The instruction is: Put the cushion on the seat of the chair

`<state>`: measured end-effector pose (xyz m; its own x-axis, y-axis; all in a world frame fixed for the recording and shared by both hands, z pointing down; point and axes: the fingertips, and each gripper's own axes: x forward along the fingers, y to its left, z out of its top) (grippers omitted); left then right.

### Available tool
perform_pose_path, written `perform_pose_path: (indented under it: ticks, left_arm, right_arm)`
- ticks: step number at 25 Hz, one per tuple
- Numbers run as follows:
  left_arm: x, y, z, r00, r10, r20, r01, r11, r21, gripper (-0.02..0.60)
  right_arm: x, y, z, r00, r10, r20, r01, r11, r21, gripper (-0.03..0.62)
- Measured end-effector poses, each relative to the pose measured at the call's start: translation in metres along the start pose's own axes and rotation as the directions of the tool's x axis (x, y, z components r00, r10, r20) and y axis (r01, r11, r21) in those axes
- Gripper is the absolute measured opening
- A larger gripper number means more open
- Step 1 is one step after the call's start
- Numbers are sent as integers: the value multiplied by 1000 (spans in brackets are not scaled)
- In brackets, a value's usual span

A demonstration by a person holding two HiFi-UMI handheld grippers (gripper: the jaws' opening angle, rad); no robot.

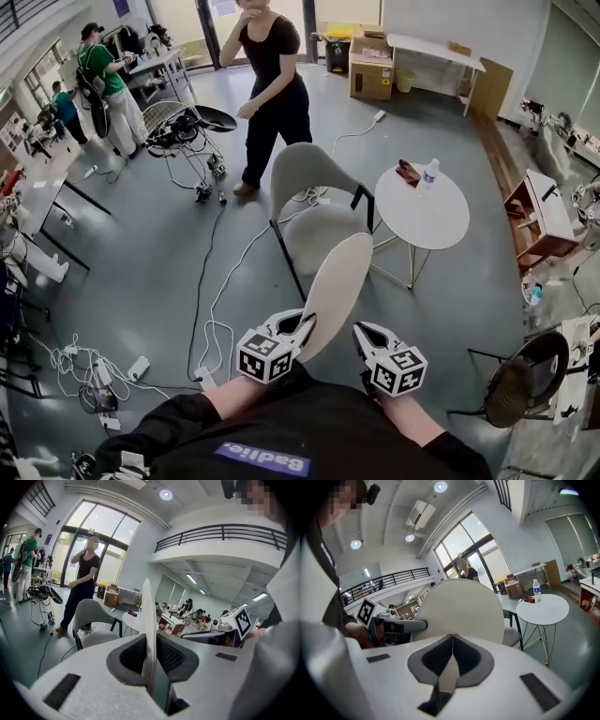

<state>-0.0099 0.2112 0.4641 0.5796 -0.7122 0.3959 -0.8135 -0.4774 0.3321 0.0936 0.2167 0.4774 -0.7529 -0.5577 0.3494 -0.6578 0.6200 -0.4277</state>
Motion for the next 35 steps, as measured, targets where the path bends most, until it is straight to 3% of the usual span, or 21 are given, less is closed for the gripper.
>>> perform_pose_path:
  ticks: [9, 25, 30, 35]
  left_arm:
    - [45, 44, 21, 999, -32, 10, 33, 999, -28, 61]
    - [154, 209, 106, 983, -171, -66, 171, 985, -9, 61]
    - [177, 244, 113, 986, -150, -78, 148, 989, -23, 61]
    - [195, 264, 117, 991, -88, -96, 86, 996, -22, 61]
  right_arm:
    - [46, -36, 15, 999, -27, -47, 27, 1000, 0, 29]
    - [190, -114, 105, 975, -220, -40, 222, 971, 84, 29]
    - [211, -136, 114, 970, -241, -34, 243, 965, 98, 29]
    - [223, -153, 116, 977, -209, -40, 212, 969, 123, 29]
